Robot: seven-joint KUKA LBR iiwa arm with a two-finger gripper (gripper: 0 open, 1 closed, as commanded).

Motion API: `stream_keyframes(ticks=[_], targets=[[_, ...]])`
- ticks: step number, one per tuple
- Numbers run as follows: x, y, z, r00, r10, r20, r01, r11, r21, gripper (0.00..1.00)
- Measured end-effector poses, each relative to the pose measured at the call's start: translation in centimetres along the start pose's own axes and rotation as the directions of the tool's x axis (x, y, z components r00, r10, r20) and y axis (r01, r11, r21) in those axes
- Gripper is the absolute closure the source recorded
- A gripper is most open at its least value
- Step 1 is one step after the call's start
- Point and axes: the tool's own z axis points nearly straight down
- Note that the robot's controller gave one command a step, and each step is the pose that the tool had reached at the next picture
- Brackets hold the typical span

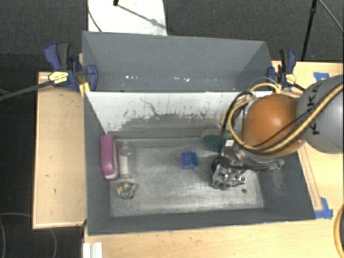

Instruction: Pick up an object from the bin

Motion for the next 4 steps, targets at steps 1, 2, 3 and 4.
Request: stream_keyframes(ticks=[1,2,3,4], targets=[[0.1,0.1,0.1,1.0,0.001,-0.002,-0.001,1.0,-0.003,0.0],[4.3,-6.4,0.1,0.999,0.048,-0.001,-0.048,0.999,-0.002,0.0],[-4.4,-2.6,-3.4,0.998,0.062,0.004,-0.062,0.998,-0.002,0.0],[-13.2,1.7,-4.9,0.991,0.131,0.004,-0.131,0.991,-0.004,0.0]])
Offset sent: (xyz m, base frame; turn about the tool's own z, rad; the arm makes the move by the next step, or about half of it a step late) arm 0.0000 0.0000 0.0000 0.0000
